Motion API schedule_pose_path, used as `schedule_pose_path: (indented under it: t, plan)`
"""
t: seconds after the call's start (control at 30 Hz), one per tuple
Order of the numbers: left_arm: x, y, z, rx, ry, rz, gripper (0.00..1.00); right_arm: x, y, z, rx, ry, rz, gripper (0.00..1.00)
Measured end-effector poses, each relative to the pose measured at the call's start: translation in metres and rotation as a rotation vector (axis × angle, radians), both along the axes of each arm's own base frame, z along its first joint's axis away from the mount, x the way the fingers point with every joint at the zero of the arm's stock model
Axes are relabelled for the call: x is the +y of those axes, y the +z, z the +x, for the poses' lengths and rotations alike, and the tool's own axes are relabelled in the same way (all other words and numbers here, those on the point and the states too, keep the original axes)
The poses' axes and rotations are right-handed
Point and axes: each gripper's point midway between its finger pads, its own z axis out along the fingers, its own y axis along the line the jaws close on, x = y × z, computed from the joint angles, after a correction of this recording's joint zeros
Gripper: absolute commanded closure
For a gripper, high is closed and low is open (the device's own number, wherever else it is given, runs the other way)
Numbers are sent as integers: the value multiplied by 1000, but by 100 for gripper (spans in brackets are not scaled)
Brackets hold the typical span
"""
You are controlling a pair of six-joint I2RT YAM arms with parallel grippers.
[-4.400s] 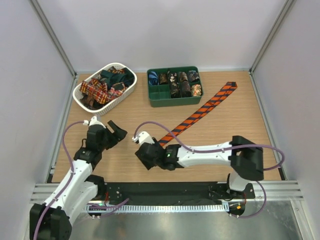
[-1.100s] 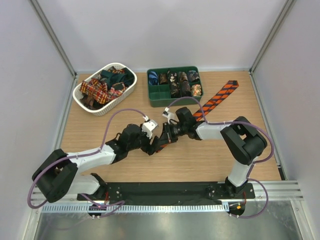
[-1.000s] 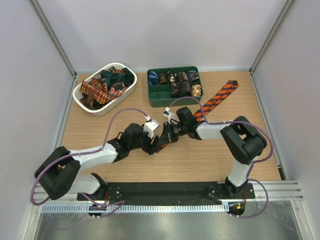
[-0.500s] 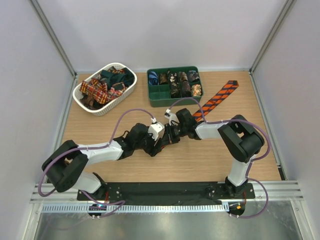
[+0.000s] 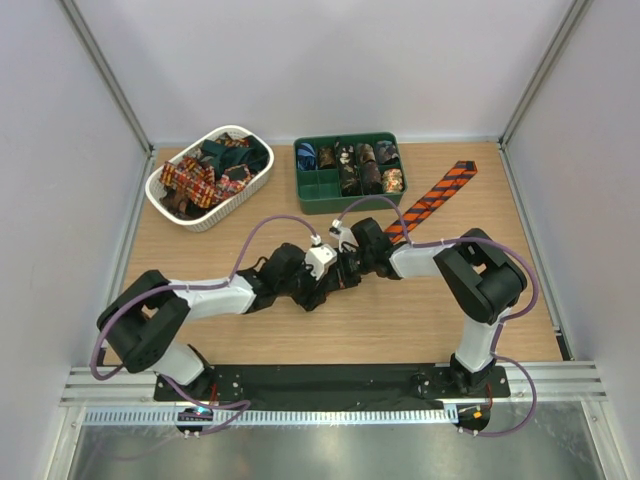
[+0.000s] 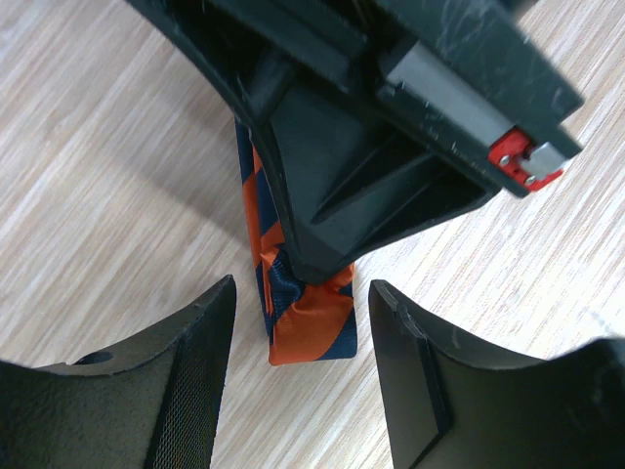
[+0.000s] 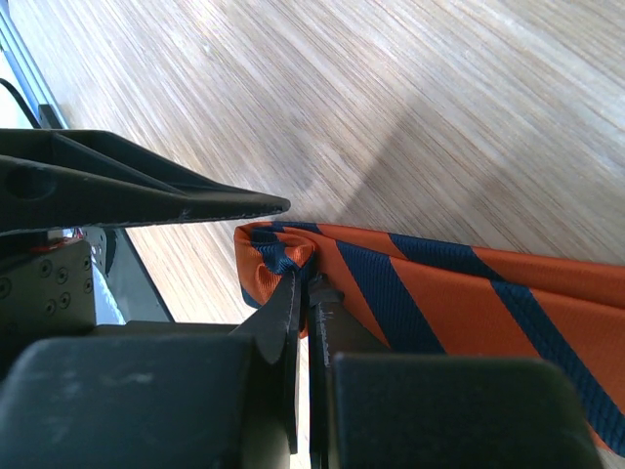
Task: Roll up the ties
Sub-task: Roll the tie
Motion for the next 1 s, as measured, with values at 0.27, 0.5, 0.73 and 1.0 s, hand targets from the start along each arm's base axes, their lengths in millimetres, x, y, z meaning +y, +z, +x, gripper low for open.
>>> schedule_pose_path:
  t: [0.27,0.5,0.73,1.0]
  plan:
    - [-3,3,3,-3,-3,1,43,-1,0,1,2,1,-6,99]
    - [-1,-9,3,14,-1,30,47,-2,0,1,4,1,-9,99]
    - [-4,-10,5,10,-11,36,57,-3,1,5,-8,-2,-17,97]
    - [-4,-10,4,12,-15,40,66,-4,4,9,-17,-21,-26,66]
